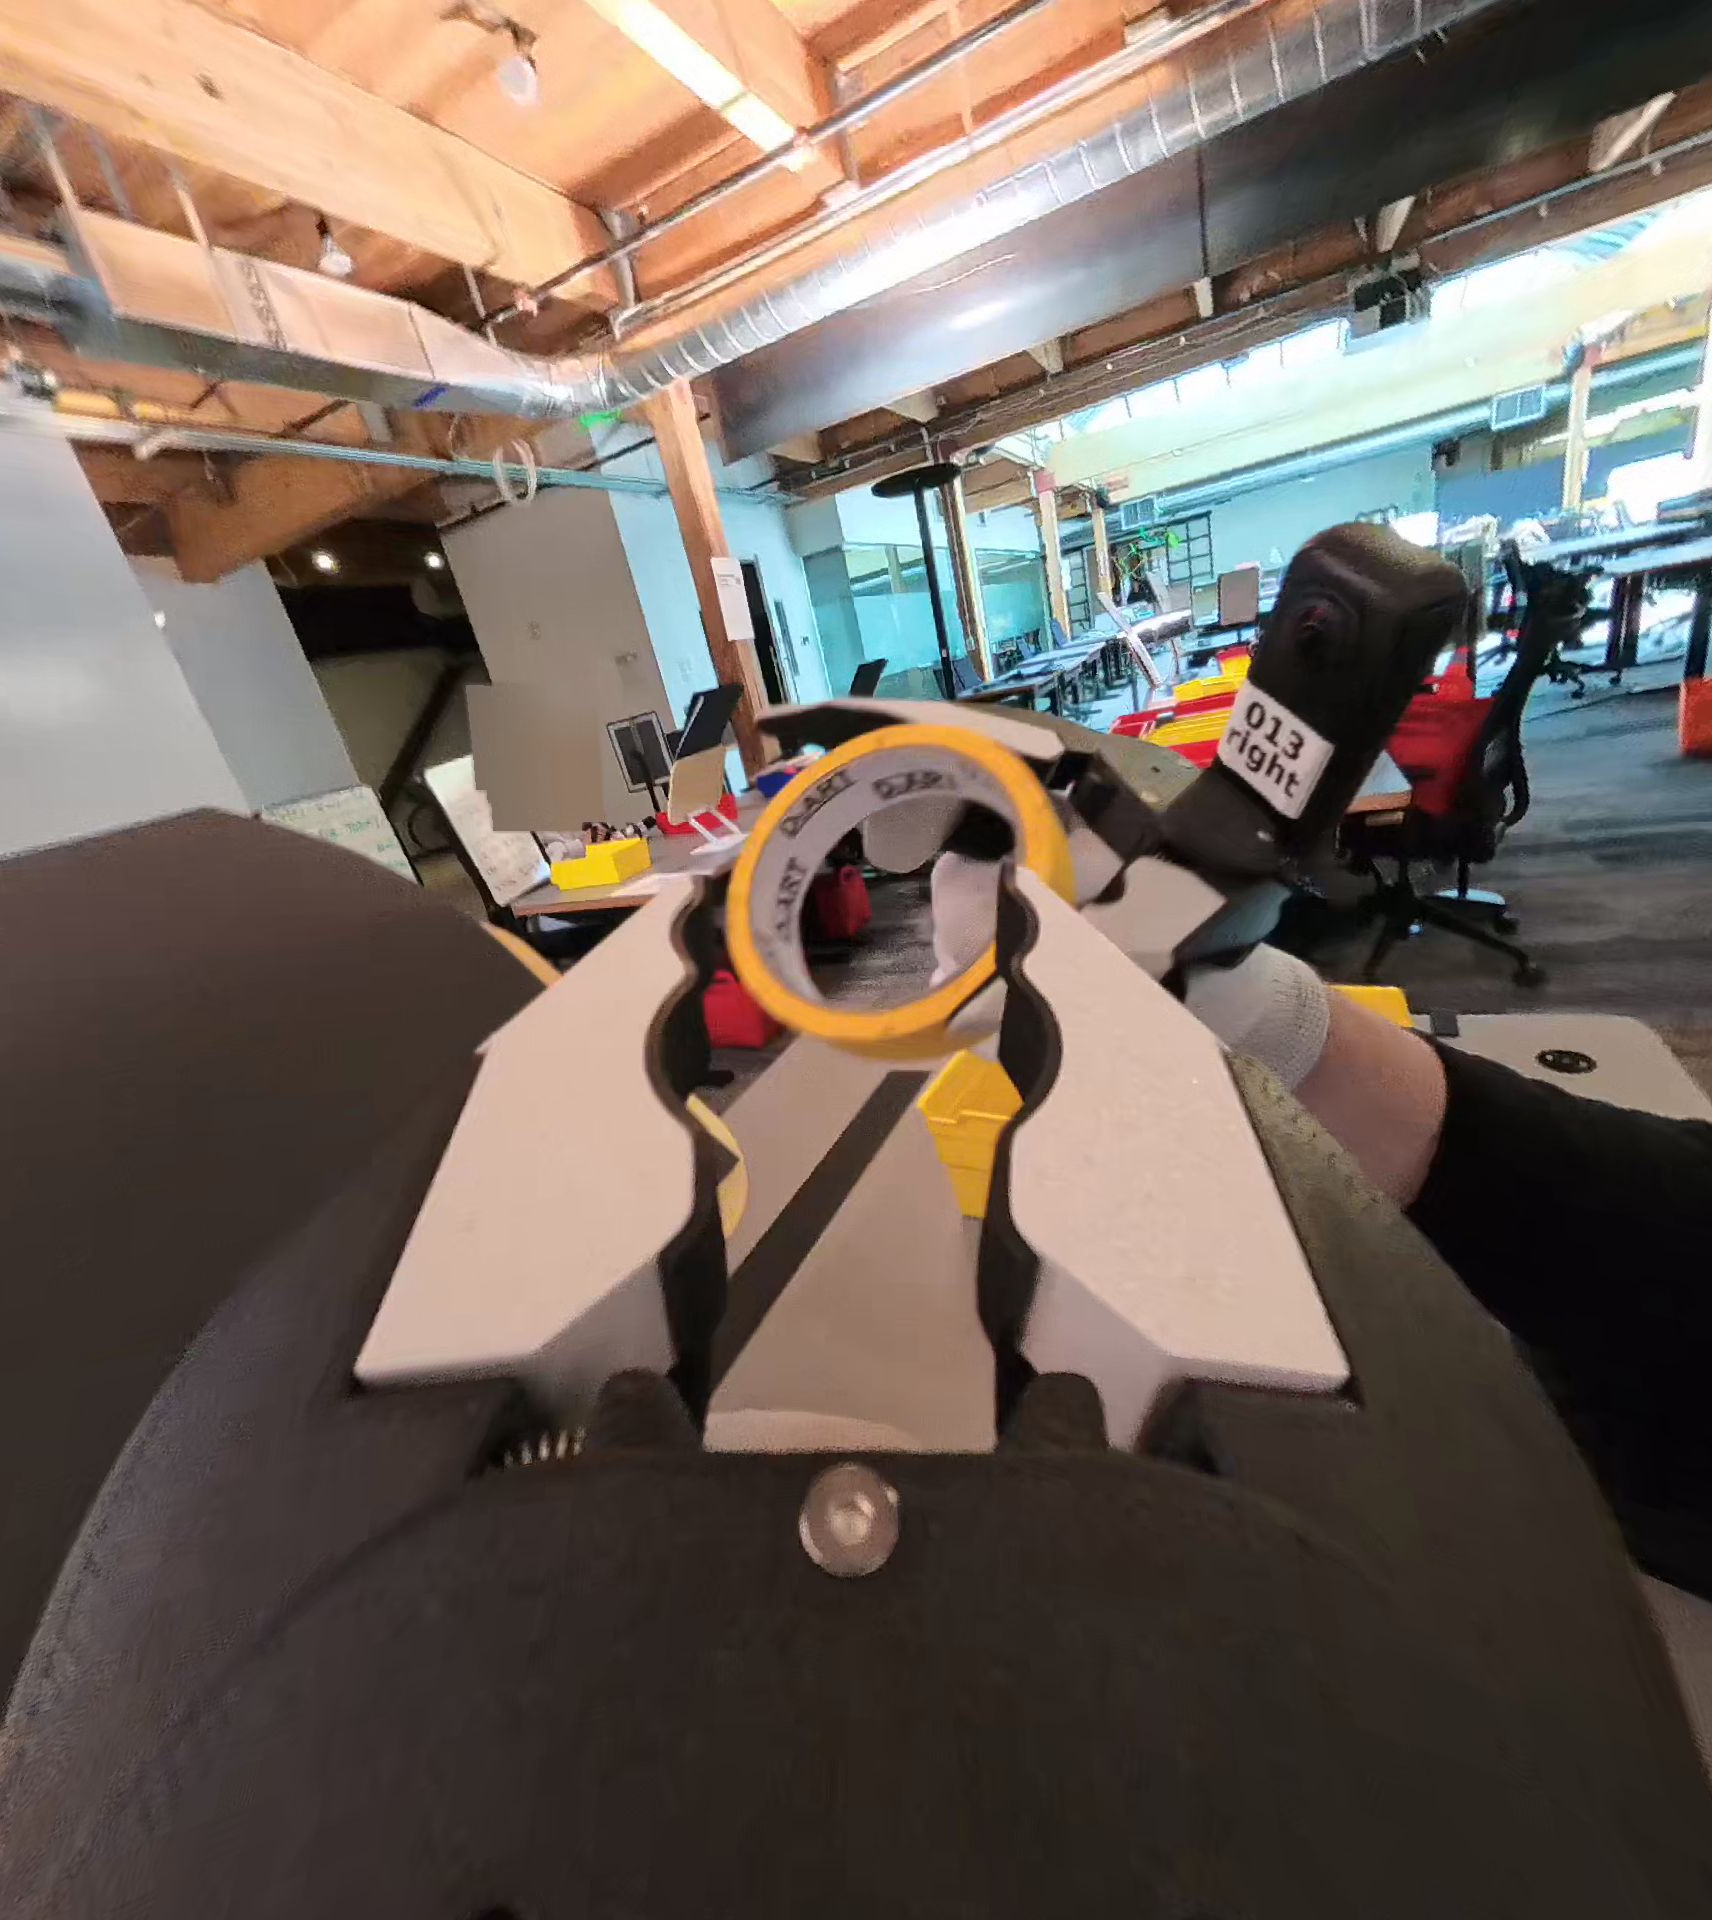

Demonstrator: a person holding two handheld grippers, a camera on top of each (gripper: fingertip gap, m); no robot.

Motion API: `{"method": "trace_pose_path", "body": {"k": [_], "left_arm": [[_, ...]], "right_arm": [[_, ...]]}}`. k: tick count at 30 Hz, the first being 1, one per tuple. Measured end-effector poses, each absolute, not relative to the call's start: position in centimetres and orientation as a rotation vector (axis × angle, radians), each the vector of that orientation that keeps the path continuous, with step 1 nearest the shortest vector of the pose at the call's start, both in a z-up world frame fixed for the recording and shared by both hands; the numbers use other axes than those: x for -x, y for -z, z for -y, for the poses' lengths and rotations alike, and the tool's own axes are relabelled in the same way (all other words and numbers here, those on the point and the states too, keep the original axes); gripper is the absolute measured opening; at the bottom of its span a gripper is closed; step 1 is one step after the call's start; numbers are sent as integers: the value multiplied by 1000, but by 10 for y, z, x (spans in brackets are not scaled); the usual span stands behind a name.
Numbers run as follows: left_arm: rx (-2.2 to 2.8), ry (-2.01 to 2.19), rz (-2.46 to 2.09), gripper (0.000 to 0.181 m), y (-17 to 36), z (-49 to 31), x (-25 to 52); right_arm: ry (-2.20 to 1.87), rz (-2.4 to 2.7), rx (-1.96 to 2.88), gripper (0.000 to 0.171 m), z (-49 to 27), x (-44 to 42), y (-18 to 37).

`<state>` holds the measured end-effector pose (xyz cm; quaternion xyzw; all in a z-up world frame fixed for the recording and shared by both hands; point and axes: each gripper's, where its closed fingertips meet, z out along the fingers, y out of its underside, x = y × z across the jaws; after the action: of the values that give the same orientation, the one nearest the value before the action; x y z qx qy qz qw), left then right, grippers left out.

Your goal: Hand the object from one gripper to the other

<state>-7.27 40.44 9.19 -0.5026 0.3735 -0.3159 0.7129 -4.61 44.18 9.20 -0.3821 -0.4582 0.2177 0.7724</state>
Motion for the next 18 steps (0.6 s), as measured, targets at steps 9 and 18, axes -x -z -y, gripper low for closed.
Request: {"method": "trace_pose_path", "body": {"k": [9, 18], "left_arm": [[1270, 1387, -761, 61, -34, -439, 54], [965, 1740, -850, 57, -46, -398, 45]], "right_arm": [[-638, 1023, 773, 113, -422, 53, -93], [-721, 1216, 567, 113, -367, 71, -83]]}}
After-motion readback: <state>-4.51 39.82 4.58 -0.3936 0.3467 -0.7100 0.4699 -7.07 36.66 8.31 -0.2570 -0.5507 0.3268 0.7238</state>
